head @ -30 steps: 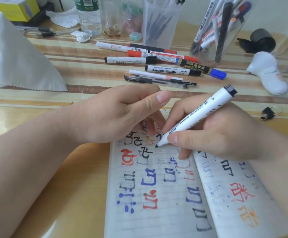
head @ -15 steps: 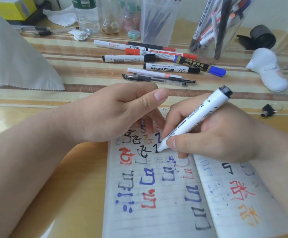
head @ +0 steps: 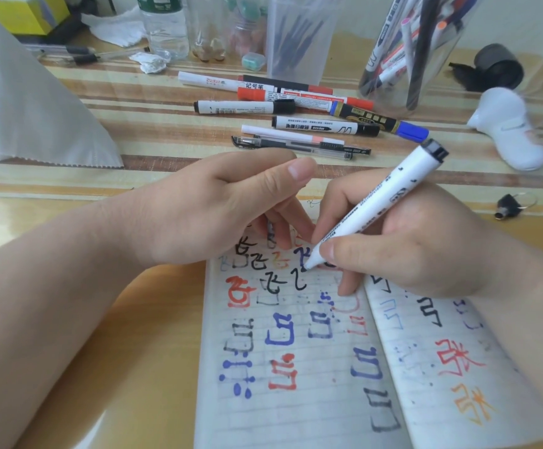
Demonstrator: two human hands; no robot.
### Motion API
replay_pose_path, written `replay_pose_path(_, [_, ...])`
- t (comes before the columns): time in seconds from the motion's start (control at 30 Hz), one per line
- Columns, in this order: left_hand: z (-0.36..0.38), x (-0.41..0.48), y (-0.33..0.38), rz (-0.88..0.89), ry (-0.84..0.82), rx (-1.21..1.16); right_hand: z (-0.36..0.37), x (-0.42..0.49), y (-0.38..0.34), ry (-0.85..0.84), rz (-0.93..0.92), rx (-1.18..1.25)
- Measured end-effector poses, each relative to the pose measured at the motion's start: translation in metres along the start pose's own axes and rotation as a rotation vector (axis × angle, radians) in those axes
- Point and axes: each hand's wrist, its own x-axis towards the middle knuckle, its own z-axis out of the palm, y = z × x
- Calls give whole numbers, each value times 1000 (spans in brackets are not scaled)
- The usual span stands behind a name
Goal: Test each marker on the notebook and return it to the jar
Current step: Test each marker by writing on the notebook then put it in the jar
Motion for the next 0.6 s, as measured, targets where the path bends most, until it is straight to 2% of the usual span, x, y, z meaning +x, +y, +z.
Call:
replay_pose_path(0.37, [-2, -4, 1, -22, -4, -51, 1, 2, 1, -24, -7, -22])
replay_pose_path(0.6, [-6, 0, -4, 11, -53, 82, 0, 3, 5, -36, 4, 0])
